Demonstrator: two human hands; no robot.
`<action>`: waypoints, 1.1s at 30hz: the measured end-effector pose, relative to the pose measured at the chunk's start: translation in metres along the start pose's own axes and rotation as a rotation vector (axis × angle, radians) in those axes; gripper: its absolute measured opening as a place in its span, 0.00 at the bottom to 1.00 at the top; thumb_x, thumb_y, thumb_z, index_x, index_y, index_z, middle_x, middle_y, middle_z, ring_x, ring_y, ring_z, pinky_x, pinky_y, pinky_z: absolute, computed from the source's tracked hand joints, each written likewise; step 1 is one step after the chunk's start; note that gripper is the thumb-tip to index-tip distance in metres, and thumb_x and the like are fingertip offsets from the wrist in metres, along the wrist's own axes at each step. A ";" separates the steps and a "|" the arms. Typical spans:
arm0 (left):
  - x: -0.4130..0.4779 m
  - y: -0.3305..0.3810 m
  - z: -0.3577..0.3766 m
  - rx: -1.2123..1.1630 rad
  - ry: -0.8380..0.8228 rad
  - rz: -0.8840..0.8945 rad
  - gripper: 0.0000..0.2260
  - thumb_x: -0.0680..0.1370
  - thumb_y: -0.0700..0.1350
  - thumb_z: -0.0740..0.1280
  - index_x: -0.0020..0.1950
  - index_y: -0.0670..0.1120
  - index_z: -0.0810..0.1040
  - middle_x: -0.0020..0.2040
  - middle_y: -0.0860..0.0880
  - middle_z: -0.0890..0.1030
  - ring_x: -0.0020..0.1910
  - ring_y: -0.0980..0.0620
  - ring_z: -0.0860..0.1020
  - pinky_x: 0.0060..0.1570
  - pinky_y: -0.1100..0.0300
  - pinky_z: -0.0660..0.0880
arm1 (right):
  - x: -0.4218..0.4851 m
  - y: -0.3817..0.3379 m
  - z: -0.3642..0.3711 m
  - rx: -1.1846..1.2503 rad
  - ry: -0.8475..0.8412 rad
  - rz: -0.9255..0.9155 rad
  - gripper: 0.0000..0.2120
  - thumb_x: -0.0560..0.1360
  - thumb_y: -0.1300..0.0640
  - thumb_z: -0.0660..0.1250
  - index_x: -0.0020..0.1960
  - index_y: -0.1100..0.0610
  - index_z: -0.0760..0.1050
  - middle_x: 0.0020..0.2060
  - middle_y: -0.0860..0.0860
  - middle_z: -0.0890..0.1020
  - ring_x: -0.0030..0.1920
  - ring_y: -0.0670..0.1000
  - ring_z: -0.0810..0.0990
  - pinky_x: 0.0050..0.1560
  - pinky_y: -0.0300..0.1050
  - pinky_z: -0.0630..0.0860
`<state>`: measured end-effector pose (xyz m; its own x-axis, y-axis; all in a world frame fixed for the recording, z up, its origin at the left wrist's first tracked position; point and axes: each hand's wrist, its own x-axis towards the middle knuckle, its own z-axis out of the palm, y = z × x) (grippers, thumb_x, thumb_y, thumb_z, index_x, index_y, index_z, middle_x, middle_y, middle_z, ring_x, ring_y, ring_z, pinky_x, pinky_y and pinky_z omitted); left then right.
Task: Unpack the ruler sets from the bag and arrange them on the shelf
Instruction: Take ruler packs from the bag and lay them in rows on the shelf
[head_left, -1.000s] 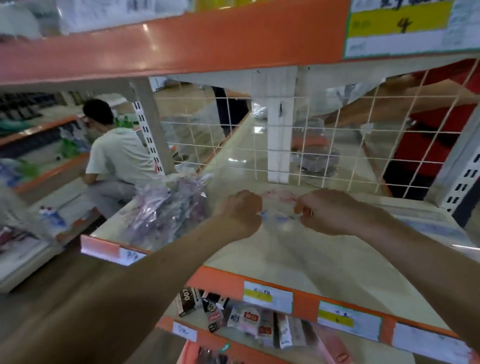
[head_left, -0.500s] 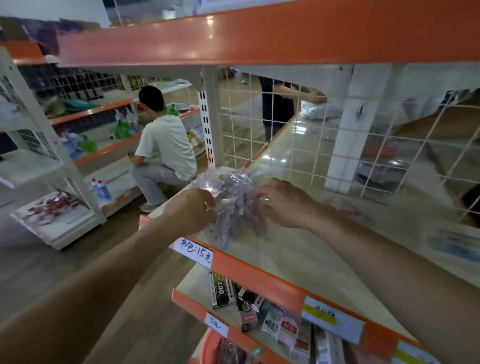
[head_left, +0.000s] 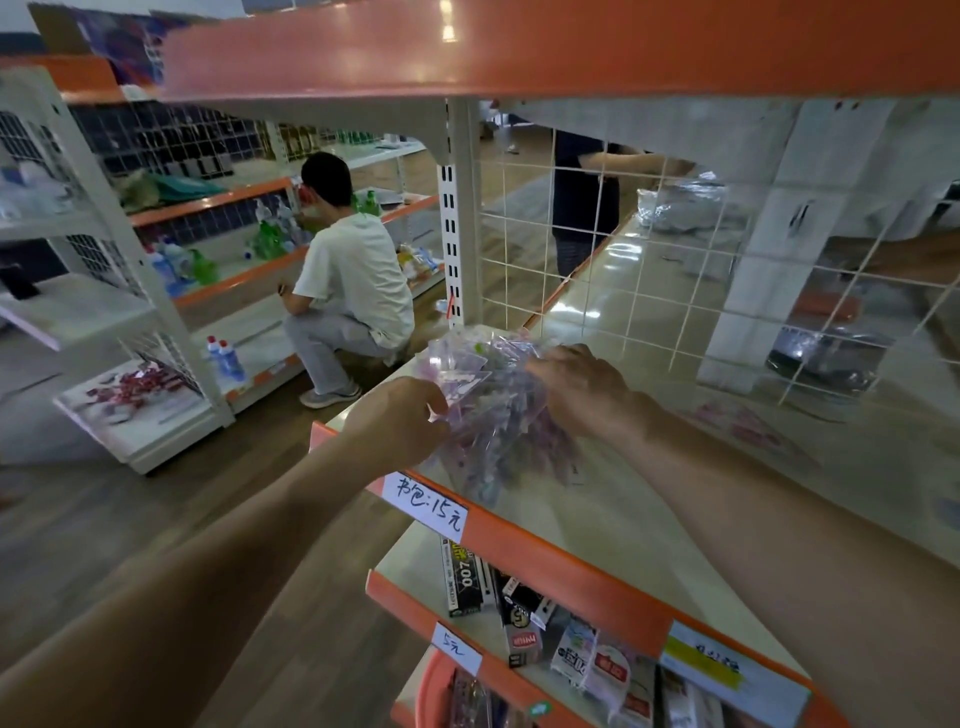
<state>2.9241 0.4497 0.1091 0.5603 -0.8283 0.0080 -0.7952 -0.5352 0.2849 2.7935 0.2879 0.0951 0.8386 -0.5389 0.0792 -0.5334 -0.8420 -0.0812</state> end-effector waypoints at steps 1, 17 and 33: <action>0.001 0.001 0.001 -0.003 0.000 0.001 0.12 0.76 0.49 0.65 0.59 0.51 0.78 0.57 0.50 0.78 0.55 0.50 0.76 0.54 0.56 0.74 | 0.000 0.002 0.001 -0.006 0.019 0.005 0.26 0.76 0.64 0.59 0.72 0.48 0.64 0.66 0.55 0.70 0.66 0.58 0.66 0.59 0.52 0.69; 0.011 0.033 0.002 -0.417 -0.041 -0.085 0.06 0.74 0.41 0.66 0.44 0.39 0.82 0.41 0.44 0.80 0.40 0.49 0.76 0.44 0.57 0.74 | -0.029 0.045 -0.022 0.886 -0.127 0.386 0.07 0.75 0.64 0.63 0.39 0.59 0.75 0.32 0.54 0.77 0.32 0.48 0.79 0.36 0.41 0.76; 0.009 0.043 0.001 -1.271 -0.138 -0.328 0.05 0.79 0.41 0.62 0.48 0.42 0.77 0.40 0.45 0.80 0.37 0.49 0.78 0.42 0.55 0.76 | -0.025 -0.005 -0.014 0.893 -0.067 0.201 0.08 0.77 0.60 0.63 0.42 0.63 0.78 0.36 0.56 0.80 0.37 0.54 0.79 0.38 0.41 0.75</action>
<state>2.8953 0.4190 0.1207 0.5954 -0.7416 -0.3091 0.1847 -0.2481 0.9510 2.7739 0.3053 0.1071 0.7587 -0.6471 -0.0750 -0.4100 -0.3848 -0.8270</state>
